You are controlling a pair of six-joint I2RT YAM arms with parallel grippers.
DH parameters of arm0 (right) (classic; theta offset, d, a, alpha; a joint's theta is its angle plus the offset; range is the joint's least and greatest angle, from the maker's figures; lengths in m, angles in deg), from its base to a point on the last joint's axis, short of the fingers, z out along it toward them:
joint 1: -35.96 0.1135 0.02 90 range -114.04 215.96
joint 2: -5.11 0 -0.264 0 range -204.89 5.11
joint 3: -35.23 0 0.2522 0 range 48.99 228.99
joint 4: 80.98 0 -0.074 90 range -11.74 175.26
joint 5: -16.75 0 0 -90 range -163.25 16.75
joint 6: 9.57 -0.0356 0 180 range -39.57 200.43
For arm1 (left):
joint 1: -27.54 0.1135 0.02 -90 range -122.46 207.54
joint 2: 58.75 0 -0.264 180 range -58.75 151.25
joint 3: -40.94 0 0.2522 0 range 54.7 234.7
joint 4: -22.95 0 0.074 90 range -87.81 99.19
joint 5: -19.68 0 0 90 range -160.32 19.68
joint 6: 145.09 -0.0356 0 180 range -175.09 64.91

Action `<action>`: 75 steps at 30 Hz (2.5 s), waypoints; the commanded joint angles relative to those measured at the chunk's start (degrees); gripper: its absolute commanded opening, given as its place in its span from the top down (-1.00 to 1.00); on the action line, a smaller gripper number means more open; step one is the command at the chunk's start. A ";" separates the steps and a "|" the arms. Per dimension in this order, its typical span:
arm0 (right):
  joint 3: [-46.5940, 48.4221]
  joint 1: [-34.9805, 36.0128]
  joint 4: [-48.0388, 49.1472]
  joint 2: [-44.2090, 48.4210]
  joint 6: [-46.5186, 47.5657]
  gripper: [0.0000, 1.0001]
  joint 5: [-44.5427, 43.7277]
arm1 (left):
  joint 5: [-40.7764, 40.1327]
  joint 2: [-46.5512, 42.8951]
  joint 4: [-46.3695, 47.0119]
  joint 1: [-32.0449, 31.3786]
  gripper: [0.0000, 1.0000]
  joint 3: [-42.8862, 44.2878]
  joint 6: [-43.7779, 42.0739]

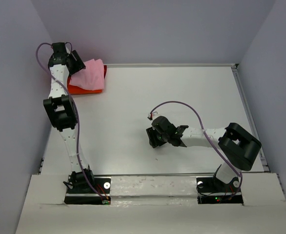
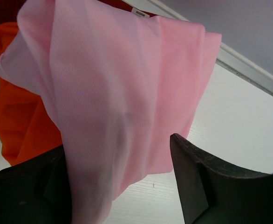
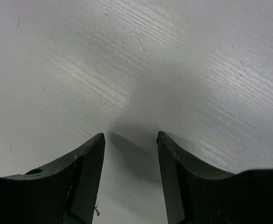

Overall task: Fold and stack the t-shirts
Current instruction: Neatly place the folded tshirt to the corner

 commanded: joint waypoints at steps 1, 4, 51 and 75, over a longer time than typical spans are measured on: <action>-0.86 0.75 -3.20 -2.00 -0.41 -0.10 1.25 | -4.61 -2.05 -1.24 0.87 -0.58 4.35 -0.08; -0.86 0.75 -3.28 -2.00 -0.32 -0.10 1.60 | -8.22 -3.63 -1.86 1.21 -0.59 5.67 -0.86; 7.57 -14.87 -2.94 17.34 5.65 -0.28 -10.73 | -34.69 -48.46 27.13 -45.97 -0.78 -67.27 -11.04; 1.51 -34.23 7.61 14.17 -1.03 -0.36 -0.60 | -34.50 -54.79 30.48 -48.79 -0.98 -68.86 -3.50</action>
